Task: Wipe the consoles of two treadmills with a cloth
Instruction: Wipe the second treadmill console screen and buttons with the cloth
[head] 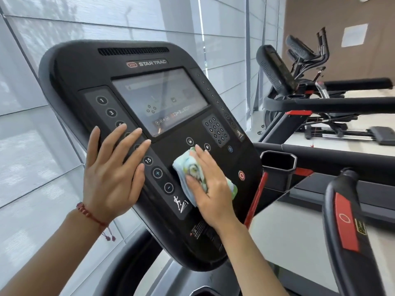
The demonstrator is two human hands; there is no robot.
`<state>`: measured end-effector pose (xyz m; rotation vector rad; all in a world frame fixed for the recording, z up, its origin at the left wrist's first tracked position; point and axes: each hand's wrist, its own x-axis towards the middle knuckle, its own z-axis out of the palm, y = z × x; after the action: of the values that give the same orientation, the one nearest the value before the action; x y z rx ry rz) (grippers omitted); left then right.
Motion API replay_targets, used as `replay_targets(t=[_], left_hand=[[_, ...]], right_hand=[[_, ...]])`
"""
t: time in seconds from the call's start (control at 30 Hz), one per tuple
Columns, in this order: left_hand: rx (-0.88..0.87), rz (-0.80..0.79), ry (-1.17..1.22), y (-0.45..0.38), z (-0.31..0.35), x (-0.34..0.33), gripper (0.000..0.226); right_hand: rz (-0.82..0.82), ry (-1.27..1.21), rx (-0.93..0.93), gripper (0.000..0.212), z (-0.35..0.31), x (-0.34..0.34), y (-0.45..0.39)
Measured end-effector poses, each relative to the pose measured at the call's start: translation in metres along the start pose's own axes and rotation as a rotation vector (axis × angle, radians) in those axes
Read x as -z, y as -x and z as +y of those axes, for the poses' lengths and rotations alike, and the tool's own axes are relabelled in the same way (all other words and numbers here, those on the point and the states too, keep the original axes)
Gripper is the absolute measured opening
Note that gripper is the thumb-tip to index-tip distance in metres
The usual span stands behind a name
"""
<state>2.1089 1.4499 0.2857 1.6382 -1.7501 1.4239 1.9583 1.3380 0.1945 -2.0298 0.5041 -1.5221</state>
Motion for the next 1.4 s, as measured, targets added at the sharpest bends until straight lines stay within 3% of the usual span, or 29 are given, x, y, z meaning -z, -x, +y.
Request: replay_targets(t=[0.17, 0.37, 0.5, 0.7, 1.03, 1.23, 1.4], left_hand=[[-0.024, 0.002, -0.030, 0.002, 0.003, 0.007, 0.039], [-0.190, -0.098, 0.037, 0.009, 0.025, 0.007, 0.046], [-0.221, -0.159, 0.011, 0.014, 0.034, -0.001, 0.046], [-0.185, -0.043, 0.092, 0.012, 0.035, -0.005, 0.038], [-0.184, -0.008, 0.115, 0.015, 0.035, -0.007, 0.033], [-0.194, -0.001, 0.112, 0.015, 0.035, -0.008, 0.035], [-0.200, -0.010, 0.097, 0.016, 0.034, -0.007, 0.034]], right_hand=[[0.036, -0.027, 0.064, 0.046, 0.008, 0.001, 0.011], [0.185, 0.035, -0.453, 0.055, 0.083, 0.037, -0.039], [0.219, 0.021, -0.603, 0.039, 0.118, 0.058, -0.068], [0.234, 0.078, -0.602, 0.052, 0.110, 0.051, -0.058], [-0.017, 0.135, -0.398, 0.063, -0.007, 0.017, 0.042], [0.145, 0.117, -0.490, 0.073, -0.028, -0.005, 0.055], [0.305, 0.151, -0.657, 0.049, 0.035, 0.010, -0.004]])
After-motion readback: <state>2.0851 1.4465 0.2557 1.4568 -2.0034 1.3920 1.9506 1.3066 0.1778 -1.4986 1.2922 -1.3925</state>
